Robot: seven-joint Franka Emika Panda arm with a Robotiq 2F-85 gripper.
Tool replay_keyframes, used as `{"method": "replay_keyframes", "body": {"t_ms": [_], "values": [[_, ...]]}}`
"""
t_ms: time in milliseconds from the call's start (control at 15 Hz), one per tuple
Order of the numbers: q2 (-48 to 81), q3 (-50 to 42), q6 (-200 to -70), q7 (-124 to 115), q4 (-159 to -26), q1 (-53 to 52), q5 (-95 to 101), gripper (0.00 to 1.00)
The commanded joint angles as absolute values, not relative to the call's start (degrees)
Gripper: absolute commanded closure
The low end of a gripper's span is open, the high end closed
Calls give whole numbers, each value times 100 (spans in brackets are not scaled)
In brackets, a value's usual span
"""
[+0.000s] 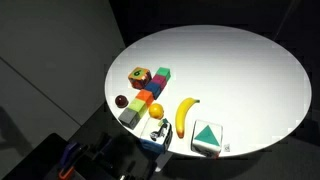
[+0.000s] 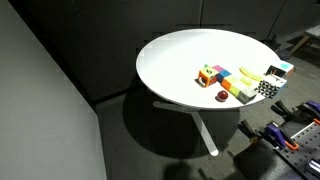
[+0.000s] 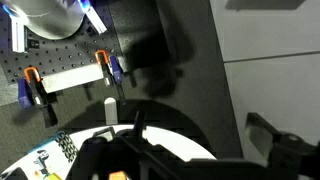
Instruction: Pick up the block with the number six on it and put it on the block with the number four on it
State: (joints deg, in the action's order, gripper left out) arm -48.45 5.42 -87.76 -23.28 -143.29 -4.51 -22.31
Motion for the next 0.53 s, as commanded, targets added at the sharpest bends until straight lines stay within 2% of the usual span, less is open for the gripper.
{"method": "replay_keyframes", "body": {"t_ms": [0, 467], "values": [[-4854, 688, -8707, -2208, -14307, -228, -2324, 0], [-4678, 812, -8935, -2221, -14261, -97, -2158, 0]]}}
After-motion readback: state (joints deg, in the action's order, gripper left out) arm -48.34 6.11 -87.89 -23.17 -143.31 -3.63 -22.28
